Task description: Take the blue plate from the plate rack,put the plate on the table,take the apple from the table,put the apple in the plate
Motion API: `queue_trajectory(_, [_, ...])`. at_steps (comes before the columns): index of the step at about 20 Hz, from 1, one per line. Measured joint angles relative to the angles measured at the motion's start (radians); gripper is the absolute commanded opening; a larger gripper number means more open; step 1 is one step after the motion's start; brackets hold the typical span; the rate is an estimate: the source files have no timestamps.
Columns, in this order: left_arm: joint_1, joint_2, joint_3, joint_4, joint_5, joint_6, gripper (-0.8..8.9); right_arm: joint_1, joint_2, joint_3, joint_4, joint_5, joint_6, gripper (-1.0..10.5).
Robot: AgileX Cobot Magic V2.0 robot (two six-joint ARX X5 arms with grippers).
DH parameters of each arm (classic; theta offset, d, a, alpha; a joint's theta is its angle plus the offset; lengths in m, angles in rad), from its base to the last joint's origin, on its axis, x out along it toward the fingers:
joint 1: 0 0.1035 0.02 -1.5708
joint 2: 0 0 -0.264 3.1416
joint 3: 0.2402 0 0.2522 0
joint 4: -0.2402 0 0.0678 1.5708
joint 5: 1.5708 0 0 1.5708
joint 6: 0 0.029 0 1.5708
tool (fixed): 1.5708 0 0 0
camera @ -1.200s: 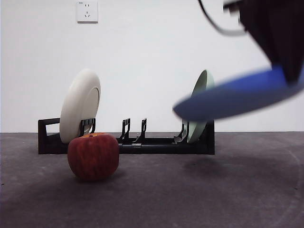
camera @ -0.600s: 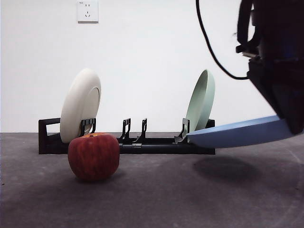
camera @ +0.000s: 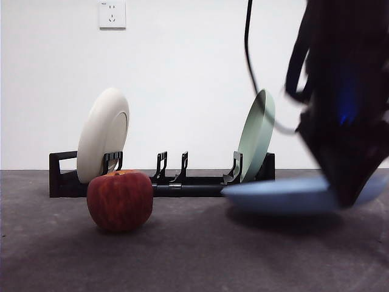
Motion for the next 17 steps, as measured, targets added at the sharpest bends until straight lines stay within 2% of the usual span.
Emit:
queue_trajectory(7, [0.01, 0.028, -0.001, 0.005, 0.03, 0.007, -0.08, 0.0, 0.0, 0.0, -0.007, 0.0, 0.0, 0.0])
queue_trajectory(17, [0.001, 0.028, 0.0, 0.004, 0.071, -0.043, -0.08, 0.0, 0.0, 0.0, -0.013, 0.0, 0.0, 0.0])
